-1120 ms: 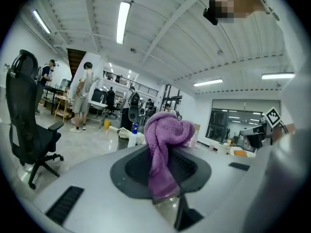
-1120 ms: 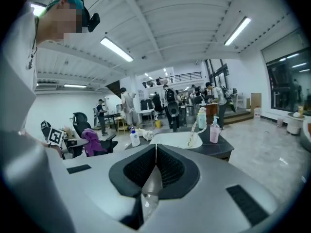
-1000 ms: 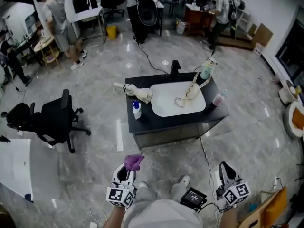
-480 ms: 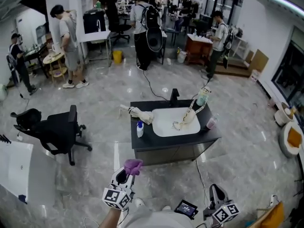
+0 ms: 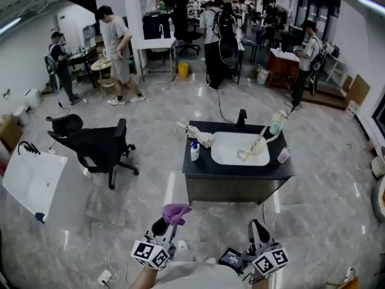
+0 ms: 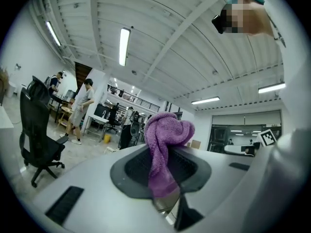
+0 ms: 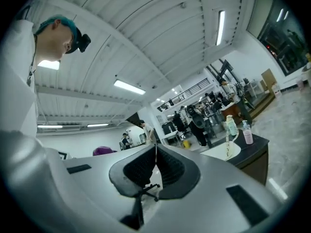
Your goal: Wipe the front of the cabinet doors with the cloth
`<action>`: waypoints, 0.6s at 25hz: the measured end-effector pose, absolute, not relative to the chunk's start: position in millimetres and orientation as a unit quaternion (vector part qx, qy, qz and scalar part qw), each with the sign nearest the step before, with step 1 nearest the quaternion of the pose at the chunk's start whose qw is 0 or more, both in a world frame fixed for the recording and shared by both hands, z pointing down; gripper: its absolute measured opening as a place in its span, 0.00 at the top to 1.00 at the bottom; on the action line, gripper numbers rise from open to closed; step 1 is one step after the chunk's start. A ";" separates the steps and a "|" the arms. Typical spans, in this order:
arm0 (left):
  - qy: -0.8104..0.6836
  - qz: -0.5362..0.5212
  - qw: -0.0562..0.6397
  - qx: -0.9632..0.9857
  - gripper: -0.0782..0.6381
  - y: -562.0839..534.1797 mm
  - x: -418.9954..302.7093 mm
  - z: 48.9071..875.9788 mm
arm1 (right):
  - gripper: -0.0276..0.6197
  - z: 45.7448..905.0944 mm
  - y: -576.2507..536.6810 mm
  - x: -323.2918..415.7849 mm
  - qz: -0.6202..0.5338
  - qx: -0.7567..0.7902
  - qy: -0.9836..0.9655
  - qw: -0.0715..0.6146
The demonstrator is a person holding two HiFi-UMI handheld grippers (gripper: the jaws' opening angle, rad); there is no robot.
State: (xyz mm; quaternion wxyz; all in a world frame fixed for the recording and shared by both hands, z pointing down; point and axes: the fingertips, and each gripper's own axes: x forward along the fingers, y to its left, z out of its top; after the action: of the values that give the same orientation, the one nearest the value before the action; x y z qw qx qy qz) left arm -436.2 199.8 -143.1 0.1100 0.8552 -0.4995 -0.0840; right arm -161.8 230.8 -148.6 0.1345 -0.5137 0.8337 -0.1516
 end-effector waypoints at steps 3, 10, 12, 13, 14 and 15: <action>-0.507 -0.079 0.109 0.852 0.77 225.6 -428.7 -155.6 | 0.91 -147.4 241.3 -169.7 -0.134 -0.492 0.853 0.110; -0.472 -0.082 0.093 0.873 0.77 245.3 -422.8 -176.2 | 0.91 -163.8 280.1 -186.3 -0.096 -0.505 0.852 0.100; -0.450 -0.095 0.098 0.883 0.77 241.8 -421.4 -182.1 | 0.91 -171.3 291.1 -189.9 -0.088 -0.522 0.843 0.097; -0.438 -0.099 0.095 0.888 0.77 240.0 -421.5 -184.7 | 0.91 -173.7 295.2 -191.6 -0.083 -0.532 0.838 0.092; -0.427 -0.100 0.091 0.894 0.77 238.9 -422.9 -186.9 | 0.91 -175.1 299.0 -193.1 -0.079 -0.545 0.830 0.087; -0.415 -0.100 0.088 0.900 0.77 238.8 -426.2 -188.7 | 0.91 -175.4 303.0 -194.4 -0.079 -0.560 0.821 0.083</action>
State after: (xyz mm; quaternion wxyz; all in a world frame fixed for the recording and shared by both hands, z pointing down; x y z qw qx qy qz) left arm -426.2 238.8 -188.7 0.0876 0.8999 -0.4153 -0.1005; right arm -194.4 303.0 -175.4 0.0829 -0.5601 0.8205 -0.0787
